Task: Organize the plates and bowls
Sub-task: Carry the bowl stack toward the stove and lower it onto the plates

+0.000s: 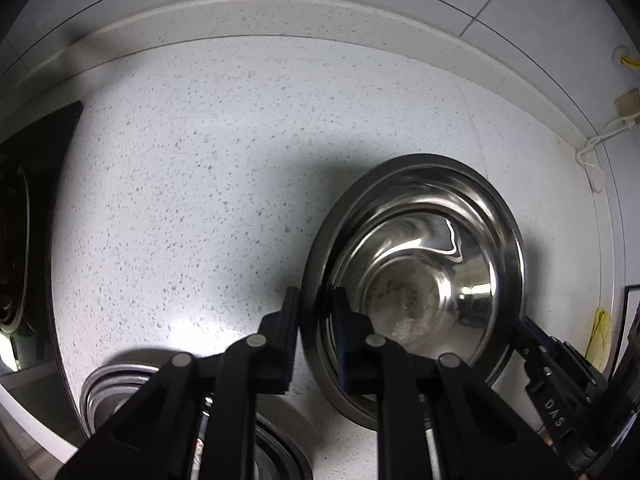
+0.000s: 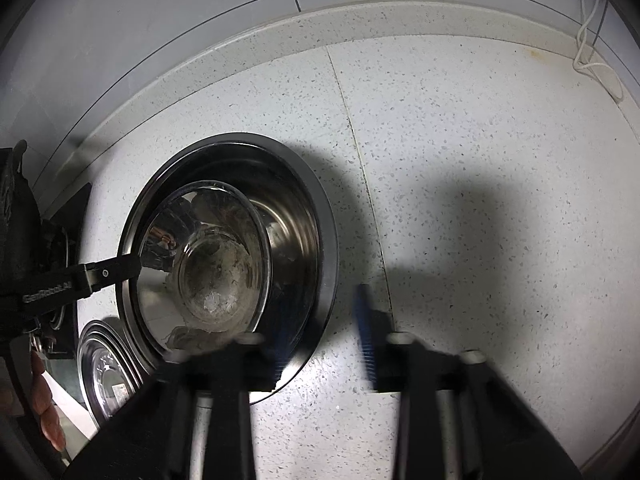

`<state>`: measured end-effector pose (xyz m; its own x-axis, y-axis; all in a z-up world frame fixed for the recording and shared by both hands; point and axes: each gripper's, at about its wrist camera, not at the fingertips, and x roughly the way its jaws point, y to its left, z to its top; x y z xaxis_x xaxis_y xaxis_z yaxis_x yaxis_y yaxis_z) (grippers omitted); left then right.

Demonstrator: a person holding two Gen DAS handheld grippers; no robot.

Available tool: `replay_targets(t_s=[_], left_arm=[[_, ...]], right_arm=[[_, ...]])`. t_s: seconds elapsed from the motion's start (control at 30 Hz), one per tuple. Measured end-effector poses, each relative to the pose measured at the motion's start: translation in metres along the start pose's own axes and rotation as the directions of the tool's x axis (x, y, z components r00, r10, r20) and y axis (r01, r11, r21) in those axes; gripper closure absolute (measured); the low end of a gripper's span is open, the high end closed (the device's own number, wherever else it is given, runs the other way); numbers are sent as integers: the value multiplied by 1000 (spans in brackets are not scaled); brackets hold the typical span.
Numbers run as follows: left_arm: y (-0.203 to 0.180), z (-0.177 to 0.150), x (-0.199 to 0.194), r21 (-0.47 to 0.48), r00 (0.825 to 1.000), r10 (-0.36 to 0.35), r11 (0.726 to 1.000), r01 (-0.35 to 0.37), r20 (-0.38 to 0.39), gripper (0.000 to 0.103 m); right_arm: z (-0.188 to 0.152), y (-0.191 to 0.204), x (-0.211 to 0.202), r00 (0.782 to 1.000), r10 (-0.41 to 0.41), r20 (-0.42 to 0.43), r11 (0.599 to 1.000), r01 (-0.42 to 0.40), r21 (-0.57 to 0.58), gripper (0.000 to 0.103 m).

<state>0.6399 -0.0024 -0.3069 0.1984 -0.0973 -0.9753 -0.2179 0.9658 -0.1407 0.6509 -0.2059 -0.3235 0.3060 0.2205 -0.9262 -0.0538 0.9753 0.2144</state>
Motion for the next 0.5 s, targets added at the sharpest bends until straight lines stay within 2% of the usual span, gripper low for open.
replay_targets(t_s=[0.17, 0.33, 0.5], left_arm=[[-4, -4, -5, 31, 999, 39, 999, -40, 21, 93], [-7, -8, -6, 48, 999, 49, 998, -50, 16, 93], [-10, -14, -17, 62, 997, 65, 996, -68, 46, 93]], right_arm=[[-3, 1, -3, 1000, -8, 1, 1000, 8, -14, 91], [-4, 2, -7, 1000, -15, 3, 1000, 15, -23, 91], [-4, 9, -12, 1000, -22, 15, 999, 22, -35, 91]])
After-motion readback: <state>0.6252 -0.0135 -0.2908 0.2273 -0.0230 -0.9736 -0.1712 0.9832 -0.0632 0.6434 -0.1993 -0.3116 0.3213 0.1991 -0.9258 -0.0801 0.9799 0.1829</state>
